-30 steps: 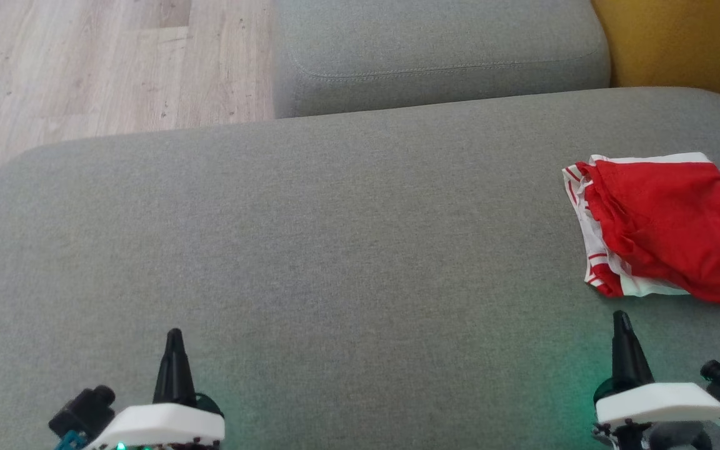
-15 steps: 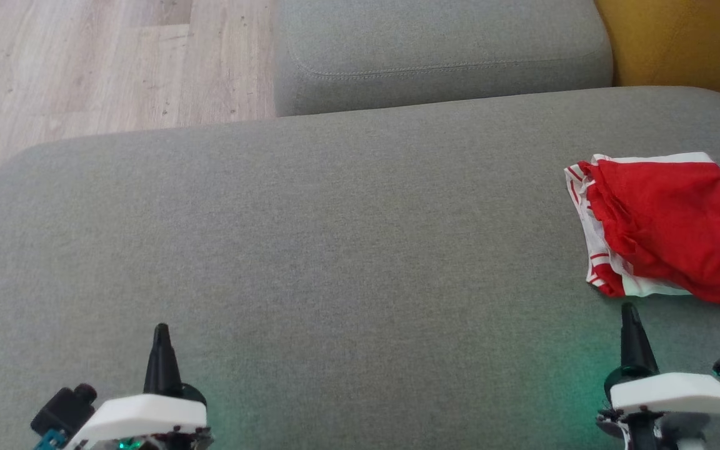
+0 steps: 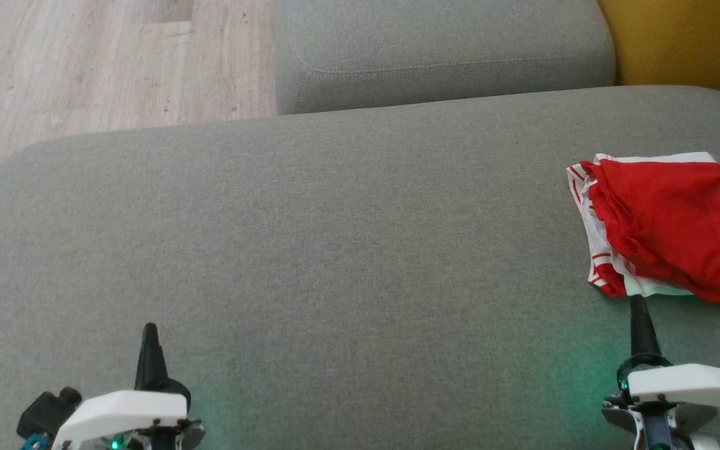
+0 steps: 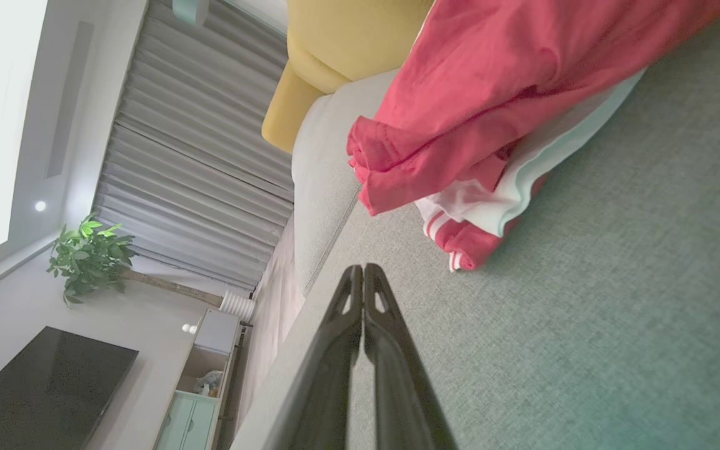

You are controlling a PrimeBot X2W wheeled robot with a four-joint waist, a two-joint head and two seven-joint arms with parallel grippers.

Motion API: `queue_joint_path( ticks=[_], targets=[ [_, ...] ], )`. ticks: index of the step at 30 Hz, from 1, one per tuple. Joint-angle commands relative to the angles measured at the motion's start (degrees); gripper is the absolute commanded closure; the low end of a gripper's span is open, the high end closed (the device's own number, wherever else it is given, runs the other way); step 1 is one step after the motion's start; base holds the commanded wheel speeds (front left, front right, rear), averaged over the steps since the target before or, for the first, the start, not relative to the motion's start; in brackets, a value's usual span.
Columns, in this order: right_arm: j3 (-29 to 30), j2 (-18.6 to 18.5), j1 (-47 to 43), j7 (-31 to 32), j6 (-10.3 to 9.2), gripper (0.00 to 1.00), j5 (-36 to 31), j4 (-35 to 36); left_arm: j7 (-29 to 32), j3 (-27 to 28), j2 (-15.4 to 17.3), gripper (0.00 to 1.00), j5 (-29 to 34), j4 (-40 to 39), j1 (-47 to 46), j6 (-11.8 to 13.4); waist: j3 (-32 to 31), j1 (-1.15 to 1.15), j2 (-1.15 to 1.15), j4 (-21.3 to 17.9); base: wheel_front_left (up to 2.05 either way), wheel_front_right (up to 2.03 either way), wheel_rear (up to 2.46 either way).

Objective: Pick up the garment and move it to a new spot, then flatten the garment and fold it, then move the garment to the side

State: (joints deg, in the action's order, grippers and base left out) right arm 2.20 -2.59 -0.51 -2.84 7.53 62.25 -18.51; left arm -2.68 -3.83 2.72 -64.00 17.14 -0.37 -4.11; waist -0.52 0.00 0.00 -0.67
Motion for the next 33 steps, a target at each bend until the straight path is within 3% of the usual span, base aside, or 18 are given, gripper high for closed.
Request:
queue_joint_path(
  ticks=[1, 33],
  targets=[
    [-0.4, -0.9, 3.2, 0.6, -0.03, 1.00, 1.7, 2.2, 0.4, 1.8, 0.6, 1.00, -1.5, -2.1, -3.3, -0.6, 0.0, 0.00, 0.00, 0.0, 0.00, 0.00, 0.00],
    [2.1, -0.9, 5.4, 5.7, -0.04, 1.00, 20.2, 3.7, 5.7, 6.9, 0.6, 1.00, -18.9, -2.7, -4.9, -2.4, 0.5, 0.00, 0.00, 0.4, 0.00, 0.00, 0.00]
  ],
)
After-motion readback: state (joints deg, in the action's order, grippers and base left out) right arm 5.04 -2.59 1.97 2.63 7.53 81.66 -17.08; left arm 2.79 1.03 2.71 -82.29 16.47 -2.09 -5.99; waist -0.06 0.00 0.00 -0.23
